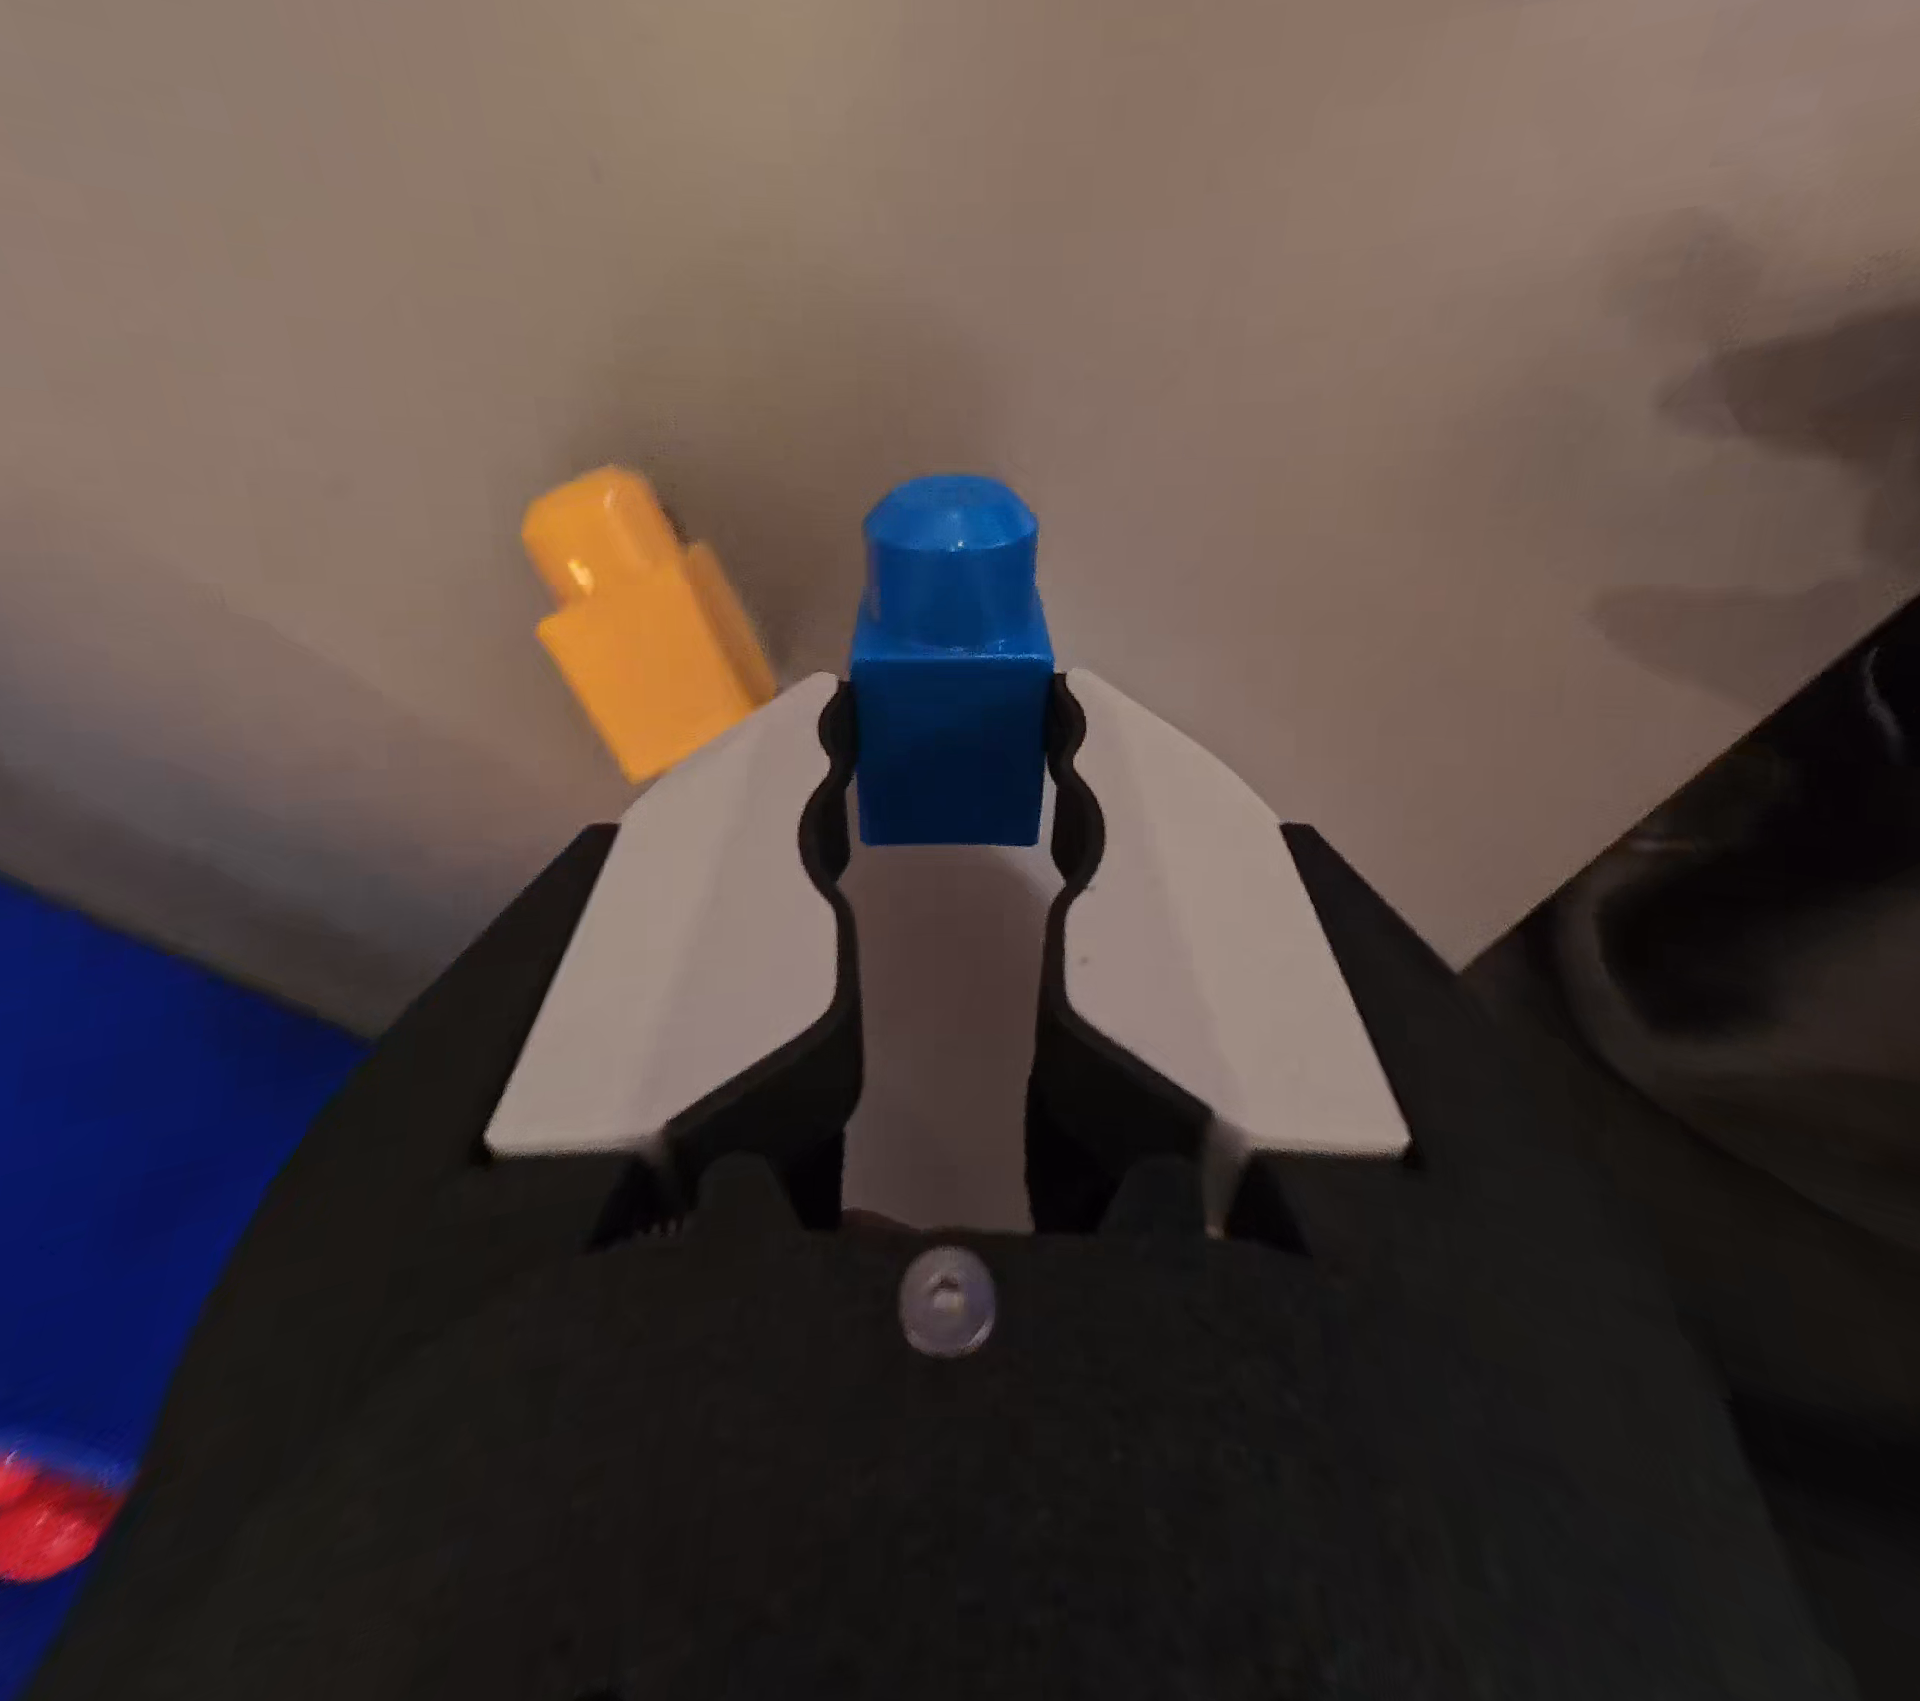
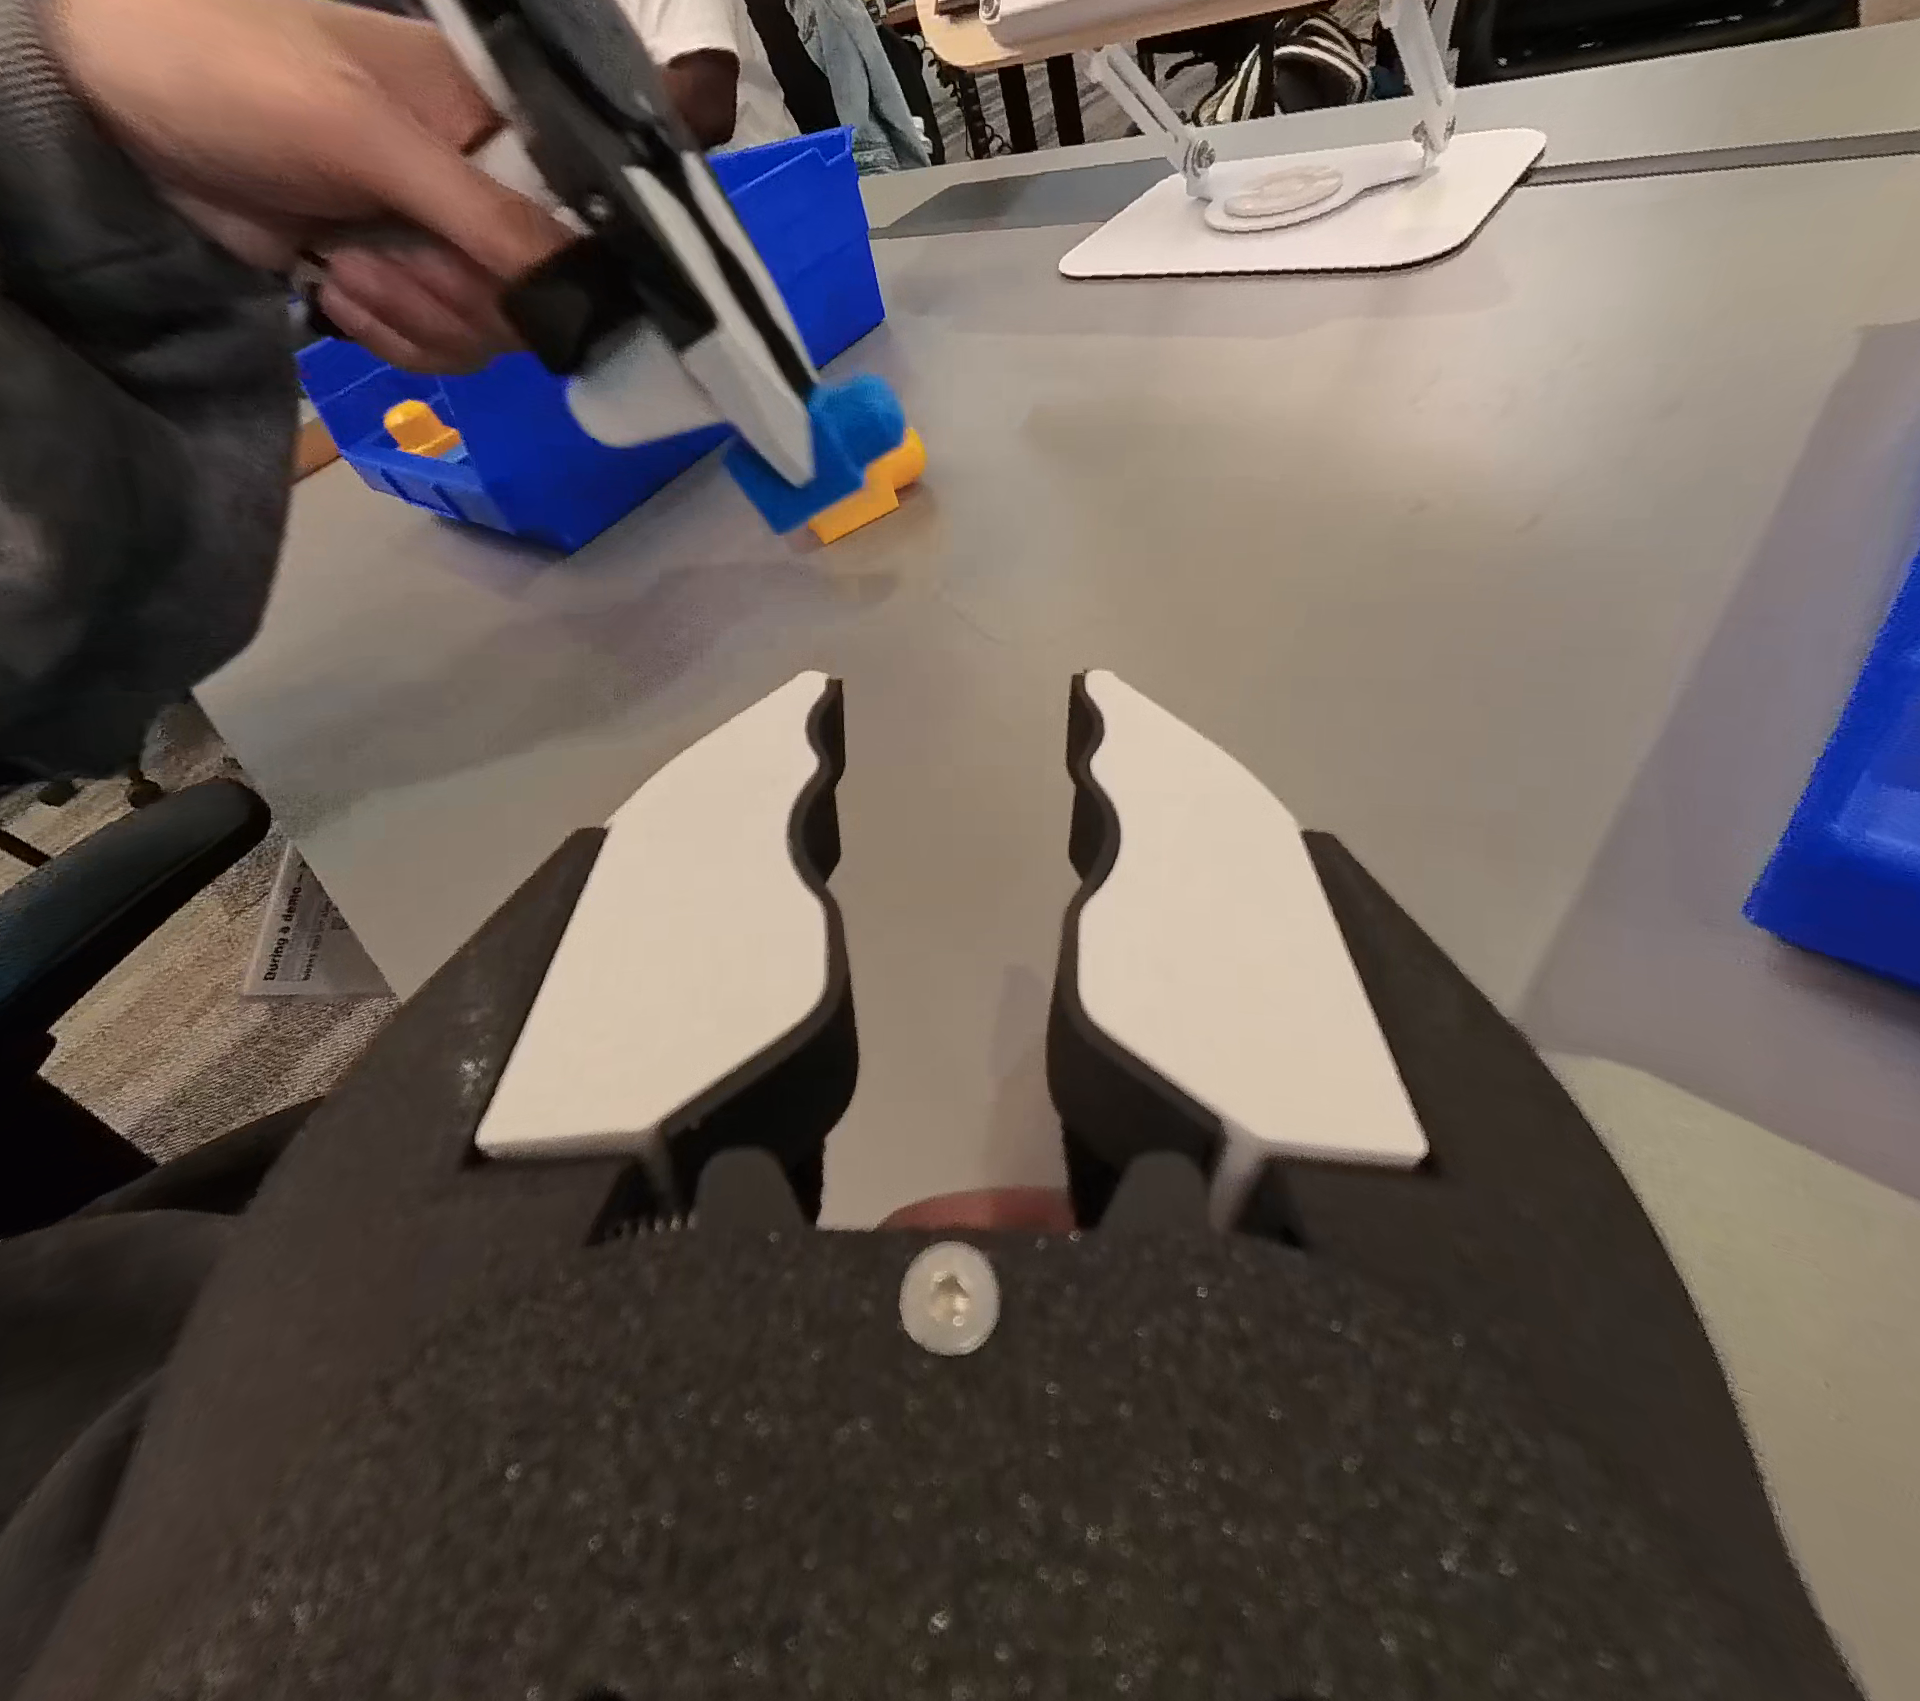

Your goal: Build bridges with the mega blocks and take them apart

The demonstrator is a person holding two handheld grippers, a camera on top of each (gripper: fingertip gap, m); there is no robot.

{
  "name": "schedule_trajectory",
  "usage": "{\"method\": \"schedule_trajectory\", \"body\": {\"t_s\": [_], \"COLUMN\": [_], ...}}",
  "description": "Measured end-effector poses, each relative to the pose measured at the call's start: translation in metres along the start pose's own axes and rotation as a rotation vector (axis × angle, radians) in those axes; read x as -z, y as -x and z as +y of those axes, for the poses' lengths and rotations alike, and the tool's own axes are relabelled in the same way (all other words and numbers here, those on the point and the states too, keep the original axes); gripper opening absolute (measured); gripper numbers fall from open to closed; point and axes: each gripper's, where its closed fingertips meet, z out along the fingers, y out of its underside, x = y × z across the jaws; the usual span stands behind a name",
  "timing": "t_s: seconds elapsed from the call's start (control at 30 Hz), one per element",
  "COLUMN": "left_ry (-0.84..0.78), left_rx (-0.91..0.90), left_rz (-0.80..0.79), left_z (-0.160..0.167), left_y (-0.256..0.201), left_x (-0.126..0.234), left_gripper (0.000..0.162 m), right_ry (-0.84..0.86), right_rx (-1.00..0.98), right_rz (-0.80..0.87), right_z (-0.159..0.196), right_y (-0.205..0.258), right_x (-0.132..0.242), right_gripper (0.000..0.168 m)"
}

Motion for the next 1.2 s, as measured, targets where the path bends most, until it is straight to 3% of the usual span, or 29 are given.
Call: {"method": "schedule_trajectory", "body": {"t_s": [0.13,0.57,0.7,0.8,0.9,1.0,1.2], "left_ry": [0.022,0.009,-0.048,-0.130,-0.260,-0.290,-0.248], "left_rx": [0.065,0.142,0.145,0.124,0.076,0.055,0.074], "left_rz": [-0.006,-0.086,-0.067,-0.037,-0.124,-0.273,-0.450], "left_z": [-0.016,0.000,0.004,0.016,0.039,0.090,0.176], "left_y": [0.002,0.024,0.018,0.007,0.017,0.046,0.109], "left_x": [-0.020,-0.033,-0.018,0.017,0.068,0.104,0.109], "left_gripper": [0.035,0.036,0.049,0.051,0.050,0.051,0.048], "right_ry": [0.001,0.026,0.024,0.024,0.021,0.022,0.043], "right_rx": [0.000,0.003,0.004,-0.002,-0.008,-0.010,0.014], "right_rz": [-0.004,-0.020,-0.020,-0.020,-0.022,-0.023,-0.020], "right_z": [0.000,0.004,0.004,0.004,0.004,0.004,0.006], "right_y": [0.001,0.005,0.005,0.005,0.004,0.004,0.007], "right_x": [0.001,0.000,0.000,0.001,0.002,0.002,-0.003], "right_gripper": [0.041,0.041,0.041,0.041,0.041,0.041,0.041]}}
